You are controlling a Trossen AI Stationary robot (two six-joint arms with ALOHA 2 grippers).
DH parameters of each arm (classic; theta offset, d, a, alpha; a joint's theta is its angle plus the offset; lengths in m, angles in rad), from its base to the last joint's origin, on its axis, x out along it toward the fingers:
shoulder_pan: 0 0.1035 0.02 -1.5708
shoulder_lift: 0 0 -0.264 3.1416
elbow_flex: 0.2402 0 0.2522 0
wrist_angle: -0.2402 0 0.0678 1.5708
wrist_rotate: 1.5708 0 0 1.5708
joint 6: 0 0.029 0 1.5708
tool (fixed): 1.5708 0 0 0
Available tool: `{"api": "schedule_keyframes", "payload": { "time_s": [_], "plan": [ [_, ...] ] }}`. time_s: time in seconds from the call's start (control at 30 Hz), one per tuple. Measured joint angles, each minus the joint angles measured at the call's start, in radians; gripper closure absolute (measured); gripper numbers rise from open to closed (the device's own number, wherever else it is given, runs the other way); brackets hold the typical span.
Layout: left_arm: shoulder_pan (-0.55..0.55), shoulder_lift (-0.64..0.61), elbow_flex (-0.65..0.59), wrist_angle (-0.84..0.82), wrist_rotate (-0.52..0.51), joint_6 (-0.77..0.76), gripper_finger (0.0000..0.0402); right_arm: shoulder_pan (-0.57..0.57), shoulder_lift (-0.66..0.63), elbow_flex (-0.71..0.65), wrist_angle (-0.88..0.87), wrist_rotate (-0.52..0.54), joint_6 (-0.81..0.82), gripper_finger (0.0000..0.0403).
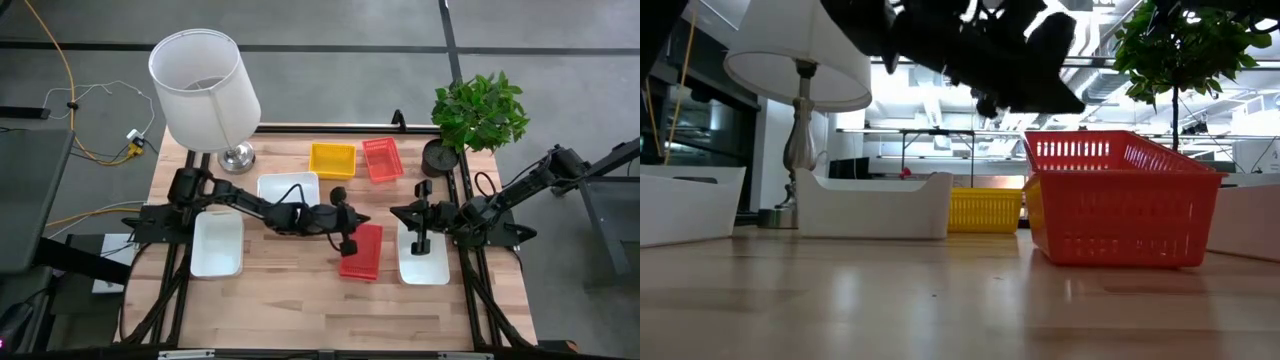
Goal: Stack baskets by color
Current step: Stack the bottom left orange bin on the middle orange bin
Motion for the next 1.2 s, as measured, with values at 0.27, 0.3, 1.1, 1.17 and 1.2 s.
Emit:
{"api": "schedule_keyframes", "payload": {
  "time_s": [0.27,0.3,1.1,1.17,1.2],
  "plan": [
    [-0.001,0.040,0.001,0.010,-0.037,-0.036,0.0401,0.000,0.000,0.000,0.000,0.000,0.000,0.0403],
    [-0.001,0.042,0.000,-0.001,-0.038,-0.039,0.0401,0.000,0.000,0.000,0.000,0.000,0.000,0.0403],
    [-0.128,-0.523,-0.275,0.005,-0.017,0.160,0.0401,-0.002,0.000,0.000,-0.054,0.001,0.034,0.0403],
    [-0.149,-0.601,-0.376,0.076,-0.016,0.157,0.0401,-0.002,0.000,0.000,-0.055,0.000,0.034,0.0403],
    [-0.157,-0.638,-0.425,0.105,-0.016,0.151,0.0401,-0.002,0.000,0.000,-0.056,0.000,0.035,0.0403]
  ]
}}
